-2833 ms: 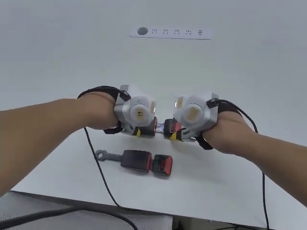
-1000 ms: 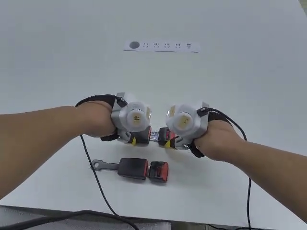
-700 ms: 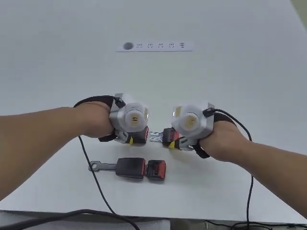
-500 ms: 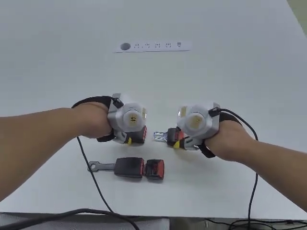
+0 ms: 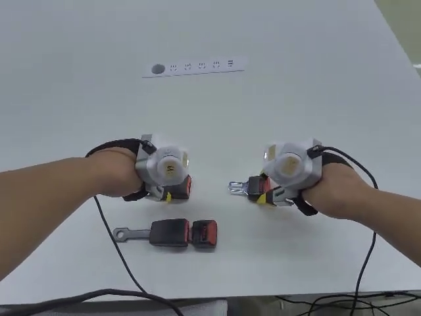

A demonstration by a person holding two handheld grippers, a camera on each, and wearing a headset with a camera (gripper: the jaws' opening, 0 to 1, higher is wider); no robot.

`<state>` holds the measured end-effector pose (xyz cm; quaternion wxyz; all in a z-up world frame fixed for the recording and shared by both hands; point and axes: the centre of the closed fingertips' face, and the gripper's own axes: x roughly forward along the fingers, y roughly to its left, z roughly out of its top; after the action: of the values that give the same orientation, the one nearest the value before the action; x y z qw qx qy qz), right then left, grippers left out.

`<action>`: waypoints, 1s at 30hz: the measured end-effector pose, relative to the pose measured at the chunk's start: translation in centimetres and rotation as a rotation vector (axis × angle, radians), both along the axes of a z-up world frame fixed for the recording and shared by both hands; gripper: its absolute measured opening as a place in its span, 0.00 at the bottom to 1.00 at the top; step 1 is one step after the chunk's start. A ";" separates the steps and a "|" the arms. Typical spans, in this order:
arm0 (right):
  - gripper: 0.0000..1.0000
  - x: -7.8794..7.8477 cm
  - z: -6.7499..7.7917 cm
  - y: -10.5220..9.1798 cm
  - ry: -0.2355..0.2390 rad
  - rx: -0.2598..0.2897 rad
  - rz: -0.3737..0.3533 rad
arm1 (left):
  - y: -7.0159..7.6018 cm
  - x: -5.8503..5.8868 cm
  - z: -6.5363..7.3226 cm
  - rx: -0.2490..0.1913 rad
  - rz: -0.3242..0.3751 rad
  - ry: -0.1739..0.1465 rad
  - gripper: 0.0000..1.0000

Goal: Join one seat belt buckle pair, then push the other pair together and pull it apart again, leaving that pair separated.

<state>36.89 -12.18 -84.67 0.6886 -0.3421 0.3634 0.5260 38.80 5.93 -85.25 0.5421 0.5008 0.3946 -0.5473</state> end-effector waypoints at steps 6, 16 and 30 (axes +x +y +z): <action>0.33 -0.4 -0.1 -2.4 0.007 -0.022 -0.011 | 0.1 0.1 0.1 -0.025 0.002 -0.021 0.33; 0.35 -0.8 -0.2 -3.8 0.009 -0.068 -0.019 | 0.2 0.2 0.2 -0.025 0.015 -0.034 0.33; 0.54 -0.9 1.1 -4.6 -0.045 -0.005 -0.139 | 1.5 -0.1 0.9 -0.045 0.088 -0.089 0.47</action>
<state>36.03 -16.81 -83.58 0.7306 -0.3295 0.3719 0.4683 38.66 7.41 -84.36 0.5939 0.4943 0.3795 -0.5089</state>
